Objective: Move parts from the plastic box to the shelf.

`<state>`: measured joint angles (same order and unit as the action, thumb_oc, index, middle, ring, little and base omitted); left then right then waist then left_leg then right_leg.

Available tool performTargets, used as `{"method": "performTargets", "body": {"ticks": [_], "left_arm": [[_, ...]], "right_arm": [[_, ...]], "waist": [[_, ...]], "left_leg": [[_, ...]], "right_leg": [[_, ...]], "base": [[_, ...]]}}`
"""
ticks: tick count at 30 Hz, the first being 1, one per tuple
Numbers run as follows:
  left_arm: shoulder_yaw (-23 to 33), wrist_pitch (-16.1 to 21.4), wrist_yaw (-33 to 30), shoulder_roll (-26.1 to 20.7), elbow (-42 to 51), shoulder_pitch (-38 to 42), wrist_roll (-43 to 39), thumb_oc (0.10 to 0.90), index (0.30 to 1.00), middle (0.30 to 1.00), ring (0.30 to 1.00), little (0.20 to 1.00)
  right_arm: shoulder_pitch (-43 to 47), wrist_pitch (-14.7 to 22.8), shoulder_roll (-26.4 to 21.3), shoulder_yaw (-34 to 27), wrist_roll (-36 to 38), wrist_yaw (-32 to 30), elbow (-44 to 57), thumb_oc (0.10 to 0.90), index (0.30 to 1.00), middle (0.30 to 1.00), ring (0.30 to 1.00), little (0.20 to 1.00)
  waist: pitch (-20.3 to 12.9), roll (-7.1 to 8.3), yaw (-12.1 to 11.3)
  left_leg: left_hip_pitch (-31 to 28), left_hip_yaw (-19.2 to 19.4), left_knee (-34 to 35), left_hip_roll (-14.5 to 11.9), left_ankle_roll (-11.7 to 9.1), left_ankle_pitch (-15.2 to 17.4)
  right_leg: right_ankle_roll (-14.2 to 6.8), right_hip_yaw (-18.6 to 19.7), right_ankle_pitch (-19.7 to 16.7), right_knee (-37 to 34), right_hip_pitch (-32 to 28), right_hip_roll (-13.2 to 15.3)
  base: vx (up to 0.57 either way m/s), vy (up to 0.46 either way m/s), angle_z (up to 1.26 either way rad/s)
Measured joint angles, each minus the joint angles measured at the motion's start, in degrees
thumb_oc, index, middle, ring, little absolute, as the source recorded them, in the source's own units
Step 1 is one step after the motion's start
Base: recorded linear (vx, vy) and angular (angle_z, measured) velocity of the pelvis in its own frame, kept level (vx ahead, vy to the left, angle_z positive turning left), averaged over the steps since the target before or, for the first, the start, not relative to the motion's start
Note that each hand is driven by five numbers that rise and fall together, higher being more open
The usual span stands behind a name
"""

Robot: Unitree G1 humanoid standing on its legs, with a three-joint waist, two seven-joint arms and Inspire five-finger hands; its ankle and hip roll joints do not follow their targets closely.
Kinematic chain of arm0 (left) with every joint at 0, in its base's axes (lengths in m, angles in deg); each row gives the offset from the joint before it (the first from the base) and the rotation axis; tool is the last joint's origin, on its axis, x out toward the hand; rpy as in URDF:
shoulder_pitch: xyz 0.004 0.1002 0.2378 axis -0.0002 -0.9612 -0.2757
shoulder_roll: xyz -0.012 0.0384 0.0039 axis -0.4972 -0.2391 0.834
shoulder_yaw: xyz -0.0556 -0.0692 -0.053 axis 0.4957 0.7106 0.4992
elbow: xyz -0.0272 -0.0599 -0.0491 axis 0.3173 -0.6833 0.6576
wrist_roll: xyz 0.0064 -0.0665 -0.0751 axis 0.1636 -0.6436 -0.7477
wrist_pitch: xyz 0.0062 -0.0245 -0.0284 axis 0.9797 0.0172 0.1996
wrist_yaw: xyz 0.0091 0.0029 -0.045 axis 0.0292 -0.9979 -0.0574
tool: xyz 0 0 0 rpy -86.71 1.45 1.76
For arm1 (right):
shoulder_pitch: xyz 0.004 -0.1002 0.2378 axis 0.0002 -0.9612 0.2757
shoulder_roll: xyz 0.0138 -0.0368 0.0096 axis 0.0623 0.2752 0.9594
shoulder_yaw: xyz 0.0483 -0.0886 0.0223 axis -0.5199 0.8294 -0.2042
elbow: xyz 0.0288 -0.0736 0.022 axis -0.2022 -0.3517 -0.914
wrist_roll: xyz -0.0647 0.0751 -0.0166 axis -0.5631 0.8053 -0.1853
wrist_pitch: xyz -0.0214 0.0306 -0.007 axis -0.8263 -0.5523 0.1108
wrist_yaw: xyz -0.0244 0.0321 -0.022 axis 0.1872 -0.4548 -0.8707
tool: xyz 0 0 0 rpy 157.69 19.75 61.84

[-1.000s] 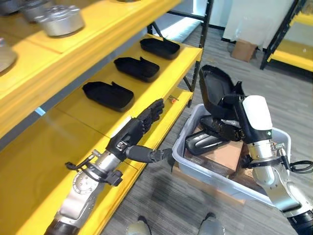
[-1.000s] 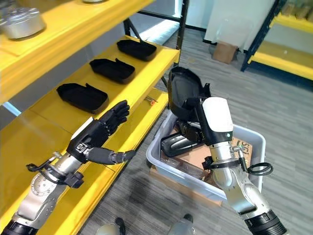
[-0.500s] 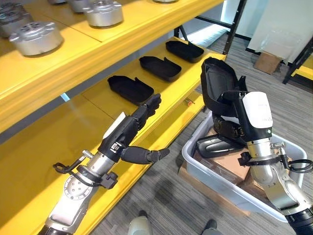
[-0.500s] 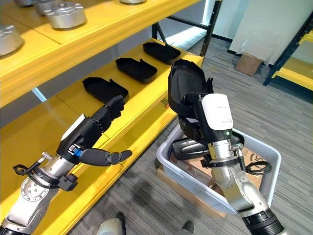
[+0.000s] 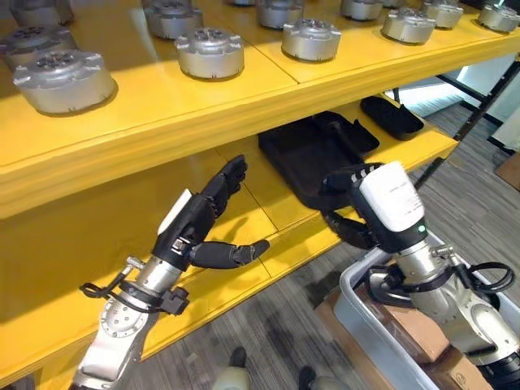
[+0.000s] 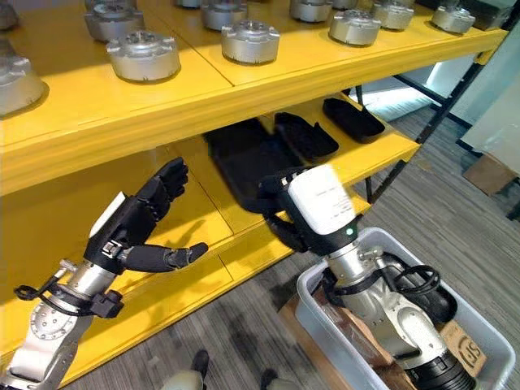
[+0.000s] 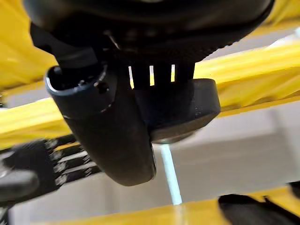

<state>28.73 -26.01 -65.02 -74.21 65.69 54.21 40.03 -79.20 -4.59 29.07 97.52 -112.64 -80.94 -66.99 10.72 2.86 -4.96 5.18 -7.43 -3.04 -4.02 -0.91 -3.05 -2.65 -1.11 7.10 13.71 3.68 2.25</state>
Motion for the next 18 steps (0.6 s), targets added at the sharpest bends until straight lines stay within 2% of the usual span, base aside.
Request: {"method": "performTargets", "body": {"ticks": [2, 8, 9, 10, 11, 12, 13, 14, 15, 16, 17, 18], "left_arm": [[-0.2, 0.1, -0.5, 0.7, 0.0, -0.3, 0.0, 0.9, 1.0, 1.0, 1.0, 1.0], [-0.2, 0.3, -0.7, 0.7, -0.3, -1.9, 0.1, 0.9, 1.0, 1.0, 1.0, 1.0], [-0.1, 0.4, -0.9, 0.8, -0.3, -1.8, 0.0, 0.9, 1.0, 1.0, 1.0, 1.0], [-0.4, 0.4, -0.1, 1.5, -1.3, -0.7, 0.0, 0.9, 1.0, 1.0, 1.0, 1.0], [-1.3, 0.3, 1.3, 3.0, -3.1, 1.7, -0.1, 0.9, 1.0, 1.0, 1.0, 1.0], [-1.7, 0.3, 2.2, 3.8, -2.1, 2.5, -0.6, 0.9, 1.0, 1.0, 1.0, 1.0], [-1.3, 1.1, 2.5, 2.6, -0.6, 1.6, -2.2, 0.9, 1.0, 1.0, 1.0, 1.0], [-1.2, 1.7, 2.0, 1.3, -0.3, 1.4, -2.4, 0.9, 1.0, 1.0, 1.0, 1.0], [-1.2, 2.0, 1.8, -0.2, -0.4, 1.1, -2.3, 0.9, 1.0, 1.0, 1.0, 1.0], [-1.2, 2.0, 1.2, -0.1, -0.4, 0.3, -2.2, 0.9, 1.0, 1.0, 1.0, 1.0], [-1.3, 2.1, 1.0, 0.2, -0.4, 0.1, -2.2, 0.9, 1.0, 1.0, 1.0, 1.0], [-1.6, 2.5, 0.6, 0.5, -0.7, -0.2, -2.1, 0.9, 1.0, 1.0, 1.0, 1.0]], "right_arm": [[0.7, 0.1, -1.0, 0.3, -0.4, 0.1, 0.0, 0.4, 0.3, 0.3, 0.3, 0.3], [4.2, 0.6, -3.8, 4.1, 0.8, 2.3, -0.2, 0.4, 0.3, 0.3, 0.3, 0.3], [4.6, 0.8, -3.7, 4.5, 0.8, 2.3, -0.1, 0.4, 0.3, 0.3, 0.3, 0.3], [4.1, 0.2, -3.7, 4.4, 0.8, 2.2, 0.2, 0.4, 0.3, 0.3, 0.3, 0.3], [3.8, -1.2, -4.5, 4.5, 0.7, 2.3, 0.3, 0.4, 0.3, 0.3, 0.3, 0.3], [4.4, -1.9, -7.7, 4.2, 0.7, 2.7, 0.7, 0.4, 0.3, 0.3, 0.3, 0.3], [4.3, -2.7, -6.8, 4.1, 0.7, 2.9, 0.4, 0.4, 0.3, 0.3, 0.3, 0.3], [4.5, -2.8, -6.0, 4.2, 0.7, 3.2, 0.1, 0.4, 0.3, 0.3, 0.3, 0.3], [4.9, -2.5, -5.5, 4.6, 0.7, 3.8, 0.0, 0.4, 0.3, 0.3, 0.3, 0.3], [5.6, -1.7, -5.5, 4.9, 0.7, 4.3, -0.1, 0.4, 0.3, 0.3, 0.3, 0.3], [6.1, -1.5, -5.5, 5.1, 0.7, 4.3, -0.2, 0.4, 0.3, 0.3, 0.3, 0.3], [6.9, -1.6, -5.2, 5.5, 0.7, 4.4, -0.2, 0.4, 0.3, 0.3, 0.3, 0.3]], "waist": [[0.0, -0.14, 0.1], [0.0, -1.86, -0.3], [0.1, -2.6, -1.7], [0.3, -2.74, -0.8], [0.3, -3.12, 2.7], [-0.3, -6.19, 4.0], [0.5, -5.52, 1.3], [1.6, -3.64, -0.3], [2.1, -1.48, -1.6], [2.1, -1.18, -1.5], [2.1, -1.26, -1.4], [2.2, -1.33, -0.9]], "left_leg": [[0.4, -0.9, 0.5, -0.3, -1.0, -1.1], [1.2, 0.1, 0.7, 0.1, -1.6, -2.0], [1.9, 0.4, 1.1, 0.4, -1.6, -2.8], [2.5, 2.4, 1.0, 1.5, -1.3, -4.8], [3.2, 8.0, 3.1, 3.9, -1.3, -10.1], [2.9, 13.9, 6.2, 2.5, -1.8, -6.5], [2.8, 19.1, 5.3, 1.6, -0.6, -2.0], [3.9, 19.7, 1.3, 1.4, 0.8, -0.9], [5.4, 17.9, -5.3, -0.5, 1.0, 0.6], [5.5, 15.5, -7.8, -4.3, -1.3, 1.7], [4.7, 15.2, -8.0, -5.9, -1.4, 1.8], [2.8, 14.3, -6.4, -10.2, -2.1, 1.2]], "right_leg": [[0.4, -1.3, -0.2, -1.5, -0.8, -0.4], [0.4, -5.8, -0.2, -4.7, -3.5, 0.1], [0.3, -6.8, -0.1, -4.6, -4.1, 0.1], [0.1, -8.6, 0.2, -4.8, -4.6, 0.9], [0.6, -12.5, 0.7, -6.6, -6.5, 2.3], [1.3, -14.6, 0.8, -7.7, -7.0, 1.1], [2.3, -15.0, 1.3, -6.6, -6.8, 2.5], [2.8, -14.8, 1.5, -5.5, -6.6, 4.4], [3.0, -14.1, 1.6, -4.5, -6.2, 6.1], [2.7, -13.2, 1.4, -4.5, -6.4, 6.4], [2.8, -13.3, 1.5, -4.2, -6.5, 6.3], [2.6, -13.2, 1.7, -3.1, -6.7, 6.3]], "base": [[0.02, -0.174, 0.29], [0.04, -0.119, 0.39], [-0.05, -0.047, 0.49], [-0.06, 0.006, 1.58], [-0.02, 0.067, 2.38], [0.01, 0.152, 2.14], [0.02, 0.173, 0.96], [0.04, 0.29, 0.03], [0.02, 0.33, -0.03], [0.02, 0.352, 0.0], [-0.02, 0.308, 0.05], [-0.04, 0.413, 0.03]]}}
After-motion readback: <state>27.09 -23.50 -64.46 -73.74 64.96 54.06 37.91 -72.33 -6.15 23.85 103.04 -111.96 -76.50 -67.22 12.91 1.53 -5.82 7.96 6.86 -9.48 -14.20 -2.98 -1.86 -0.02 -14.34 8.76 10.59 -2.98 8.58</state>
